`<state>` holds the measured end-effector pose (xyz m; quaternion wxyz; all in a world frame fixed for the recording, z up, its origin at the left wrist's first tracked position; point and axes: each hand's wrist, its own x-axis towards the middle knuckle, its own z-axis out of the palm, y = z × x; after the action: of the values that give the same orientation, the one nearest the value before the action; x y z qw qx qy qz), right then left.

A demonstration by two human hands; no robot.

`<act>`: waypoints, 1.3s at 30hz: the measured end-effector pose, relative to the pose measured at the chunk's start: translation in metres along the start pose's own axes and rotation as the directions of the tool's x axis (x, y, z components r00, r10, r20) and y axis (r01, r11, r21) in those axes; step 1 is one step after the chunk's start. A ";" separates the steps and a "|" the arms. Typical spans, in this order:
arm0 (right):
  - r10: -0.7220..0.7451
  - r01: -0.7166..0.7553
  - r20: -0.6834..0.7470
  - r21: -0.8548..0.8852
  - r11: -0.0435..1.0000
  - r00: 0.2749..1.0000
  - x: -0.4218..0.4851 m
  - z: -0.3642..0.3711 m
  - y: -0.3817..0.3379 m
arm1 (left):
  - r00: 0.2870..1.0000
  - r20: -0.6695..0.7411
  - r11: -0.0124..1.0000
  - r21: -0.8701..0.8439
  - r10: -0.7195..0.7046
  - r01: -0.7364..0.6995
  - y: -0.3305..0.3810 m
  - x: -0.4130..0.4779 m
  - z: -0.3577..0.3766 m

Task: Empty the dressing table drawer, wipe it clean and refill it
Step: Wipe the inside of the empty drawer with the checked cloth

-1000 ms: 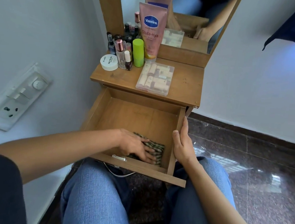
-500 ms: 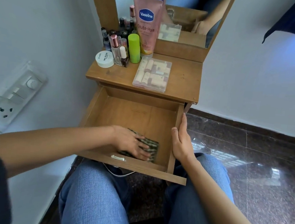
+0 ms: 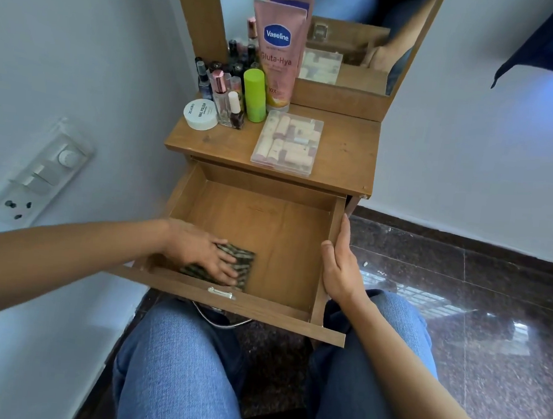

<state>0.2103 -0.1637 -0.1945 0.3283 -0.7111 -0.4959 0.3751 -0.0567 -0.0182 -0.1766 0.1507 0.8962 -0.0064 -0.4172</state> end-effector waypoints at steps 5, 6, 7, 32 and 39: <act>0.023 -0.023 -0.020 0.019 1.000 1.000 0.000 0.003 0.000 | 0.998 0.043 0.998 0.037 -0.044 0.043 0.008 -0.004 0.011; 0.031 -0.030 -0.024 0.021 0.999 0.999 0.000 0.003 0.000 | 1.000 0.008 0.998 0.055 -0.028 0.028 0.016 0.003 0.005; 0.033 -0.033 -0.029 0.025 0.999 0.999 0.000 0.004 0.001 | 0.999 -0.040 0.997 0.071 -0.008 0.010 0.024 0.014 -0.001; 0.012 -0.010 -0.026 0.077 0.997 1.000 0.008 0.001 -0.001 | 0.778 -0.486 0.915 -0.145 -0.398 0.377 0.023 0.100 -0.087; 0.016 -0.012 -0.031 0.115 0.993 0.999 0.005 0.003 -0.003 | 0.742 -0.523 0.908 -0.248 -0.418 0.337 0.020 0.107 -0.091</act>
<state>0.2070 -0.1582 -0.1947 0.3739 -0.7003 -0.4632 0.3940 0.0834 -0.0274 -0.1953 0.1191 0.9487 0.2490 -0.1540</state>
